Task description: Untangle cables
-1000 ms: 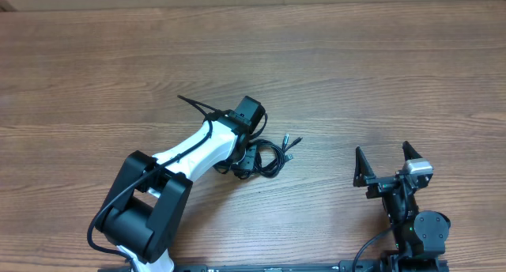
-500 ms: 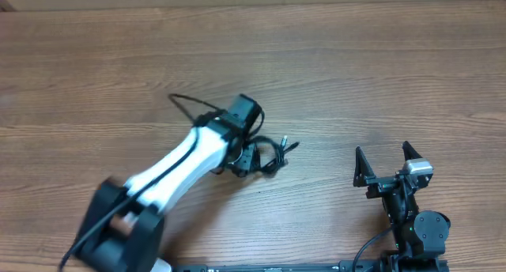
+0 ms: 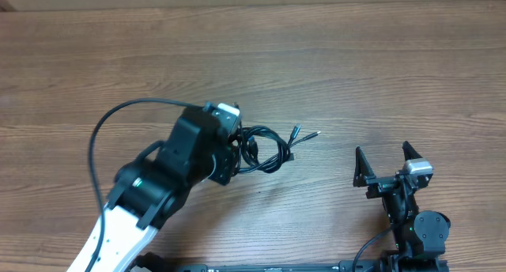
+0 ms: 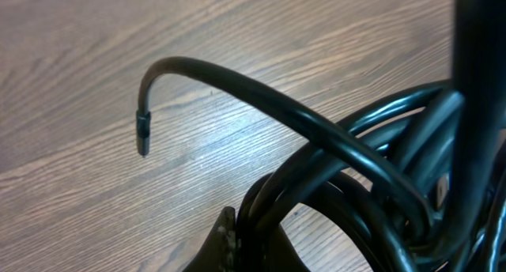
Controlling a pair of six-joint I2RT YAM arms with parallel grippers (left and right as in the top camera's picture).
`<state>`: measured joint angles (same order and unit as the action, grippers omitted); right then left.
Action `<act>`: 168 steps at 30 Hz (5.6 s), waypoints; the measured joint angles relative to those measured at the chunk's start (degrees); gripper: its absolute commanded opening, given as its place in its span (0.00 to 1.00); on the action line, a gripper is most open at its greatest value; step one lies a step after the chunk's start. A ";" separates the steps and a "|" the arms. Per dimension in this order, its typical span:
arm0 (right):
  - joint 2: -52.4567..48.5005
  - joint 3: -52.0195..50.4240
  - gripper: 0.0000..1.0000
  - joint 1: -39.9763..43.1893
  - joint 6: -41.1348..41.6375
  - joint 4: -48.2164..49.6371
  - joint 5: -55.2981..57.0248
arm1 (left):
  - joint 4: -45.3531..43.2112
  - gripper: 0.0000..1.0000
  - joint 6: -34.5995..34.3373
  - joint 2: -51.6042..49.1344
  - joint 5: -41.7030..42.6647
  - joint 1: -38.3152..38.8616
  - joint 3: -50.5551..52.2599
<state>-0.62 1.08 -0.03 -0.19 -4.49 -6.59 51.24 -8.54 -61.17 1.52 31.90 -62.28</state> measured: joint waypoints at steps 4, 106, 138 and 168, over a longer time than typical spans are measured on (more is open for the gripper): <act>0.00 -0.02 1.00 -0.02 0.02 -0.02 0.00 | 0.13 0.04 -0.07 3.65 1.29 0.00 0.00; -54.07 55.17 0.85 -24.96 54.80 -4.50 -41.29 | -26.80 0.04 -39.39 0.76 11.61 0.00 0.00; -54.05 55.15 0.96 -24.81 51.95 2.36 -38.82 | -22.49 0.04 -20.68 0.76 27.26 0.00 0.00; -54.03 55.15 1.00 -24.70 44.09 1.44 -50.45 | -19.19 0.04 -14.32 0.76 20.76 -4.57 0.00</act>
<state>-54.65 56.23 -24.73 43.90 -3.05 -57.04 32.05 -22.85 -60.40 22.28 27.33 -62.28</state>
